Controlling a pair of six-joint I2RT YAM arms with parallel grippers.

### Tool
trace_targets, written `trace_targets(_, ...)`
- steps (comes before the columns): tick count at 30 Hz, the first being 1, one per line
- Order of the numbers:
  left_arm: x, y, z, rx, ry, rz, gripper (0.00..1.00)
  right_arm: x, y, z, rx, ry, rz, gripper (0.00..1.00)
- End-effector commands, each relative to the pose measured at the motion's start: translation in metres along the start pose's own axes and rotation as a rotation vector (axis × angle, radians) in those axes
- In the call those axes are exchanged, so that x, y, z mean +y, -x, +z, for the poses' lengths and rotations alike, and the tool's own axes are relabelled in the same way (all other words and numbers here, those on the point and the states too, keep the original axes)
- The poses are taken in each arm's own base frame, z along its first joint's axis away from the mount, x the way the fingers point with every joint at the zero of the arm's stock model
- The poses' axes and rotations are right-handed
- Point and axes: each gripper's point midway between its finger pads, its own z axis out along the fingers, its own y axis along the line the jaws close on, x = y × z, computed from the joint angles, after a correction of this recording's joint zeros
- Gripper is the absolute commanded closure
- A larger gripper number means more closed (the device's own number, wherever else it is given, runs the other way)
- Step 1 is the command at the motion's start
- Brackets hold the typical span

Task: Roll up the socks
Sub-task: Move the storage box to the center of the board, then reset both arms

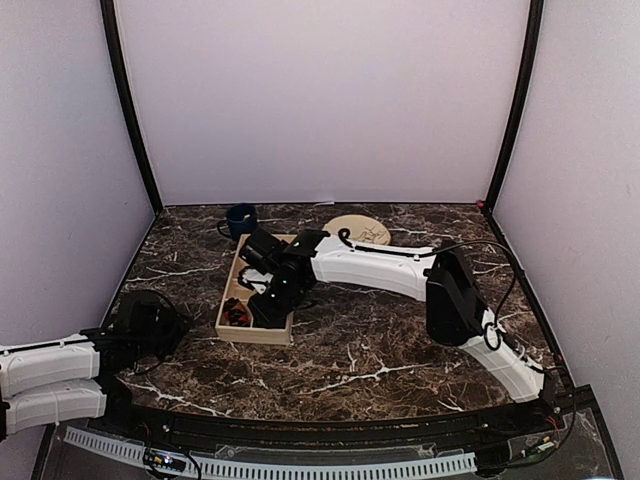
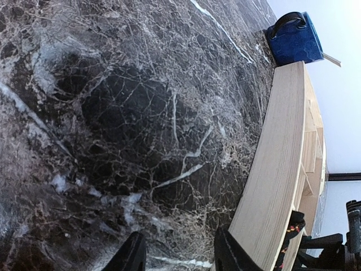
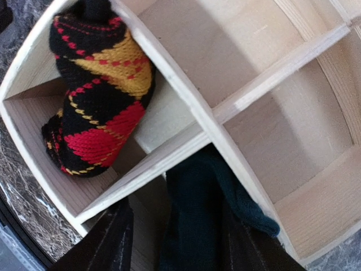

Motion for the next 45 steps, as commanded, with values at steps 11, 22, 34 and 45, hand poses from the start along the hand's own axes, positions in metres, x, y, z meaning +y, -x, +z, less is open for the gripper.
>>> trace_targets(11,-0.001,0.007,-0.005,-0.033,0.011,0.042,0.55,-0.021,0.027,-0.051,-0.17,-0.083,0.022,0.48)
trace_targets(22,-0.015,0.018,-0.006,-0.061,0.008,0.084,0.56,-0.012,0.039,-0.089,-0.267,-0.078,-0.006,0.48)
trace_targets(34,-0.074,0.068,-0.019,-0.226,-0.001,0.303,0.53,-0.087,0.014,-0.144,-0.495,-0.233,0.095,0.42)
trace_targets(45,-0.139,0.131,-0.025,-0.458,0.059,0.561,0.47,-0.208,-0.048,-0.235,-0.8,-0.555,0.309,0.18)
